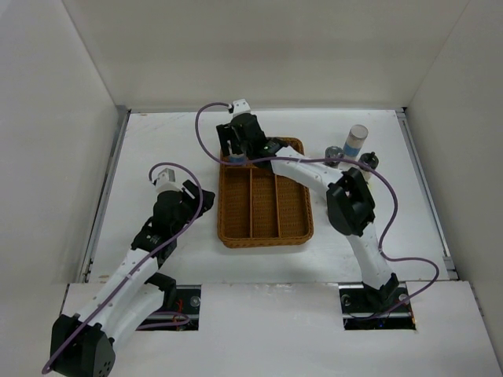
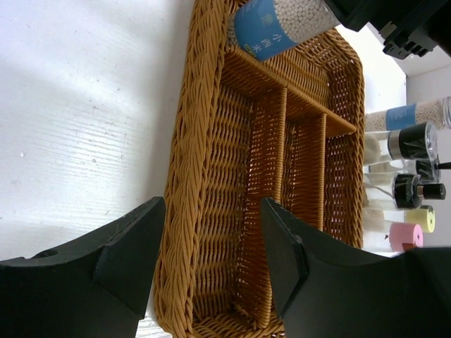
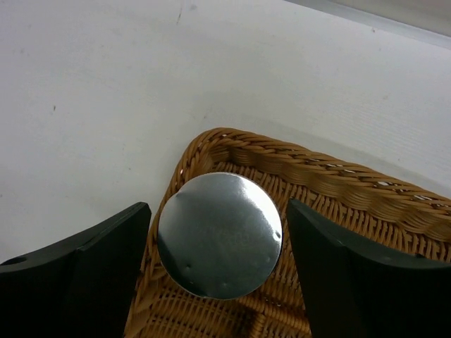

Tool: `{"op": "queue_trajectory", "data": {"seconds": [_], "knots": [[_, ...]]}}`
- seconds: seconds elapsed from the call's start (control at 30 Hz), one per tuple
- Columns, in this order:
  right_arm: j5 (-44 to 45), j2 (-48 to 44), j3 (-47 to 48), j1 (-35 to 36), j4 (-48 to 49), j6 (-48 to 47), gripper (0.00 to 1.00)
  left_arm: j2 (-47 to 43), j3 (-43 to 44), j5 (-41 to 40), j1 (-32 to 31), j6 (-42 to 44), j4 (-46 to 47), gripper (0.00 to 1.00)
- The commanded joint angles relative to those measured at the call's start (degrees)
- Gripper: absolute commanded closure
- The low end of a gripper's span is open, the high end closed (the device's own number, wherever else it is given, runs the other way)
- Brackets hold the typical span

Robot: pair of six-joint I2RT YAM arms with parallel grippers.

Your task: Organize the condiment bottles

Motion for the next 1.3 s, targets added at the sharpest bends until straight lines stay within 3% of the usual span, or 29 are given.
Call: {"op": "queue_trajectory", "data": {"seconds": [0.0, 0.17, 0.33, 0.53, 0.67, 0.9, 1.27], "knots": [[-1.21, -5.88, -0.49, 1.06, 4.40, 0.79, 0.13, 0.43, -0.46, 0.57, -0.25, -0.09, 3.07, 0.46], [-1.21, -13.51, -4.70, 1.06, 5.01, 0.79, 0.07, 1.31, -0.37, 0.13, -0.43, -0.53, 4.56, 0.46], [-0.77, -26.07, -16.73, -1.31, 7.65, 0.88, 0.07, 3.24, -0.98, -1.01, -0.51, -1.40, 9.12, 0.46], [0.54, -40.57, -34.65, -11.84, 6.95, 4.29, 0.30, 5.36, -3.09, -5.30, -0.51, -3.42, 17.38, 0.50], [1.42, -46.48, -42.67, -21.15, 3.27, 6.42, 0.21, 5.36, -3.80, -7.95, -0.34, -4.39, 20.47, 0.50], [4.59, -41.49, -42.16, -27.42, -1.66, 6.50, 0.01, 8.17, -3.27, -5.59, -0.95, -4.31, 20.12, 0.49], [-0.86, -33.40, -40.58, -28.74, -1.84, 7.82, 0.02, 10.80, -2.75, -4.26, -0.95, -3.61, 20.30, 0.48]]}}
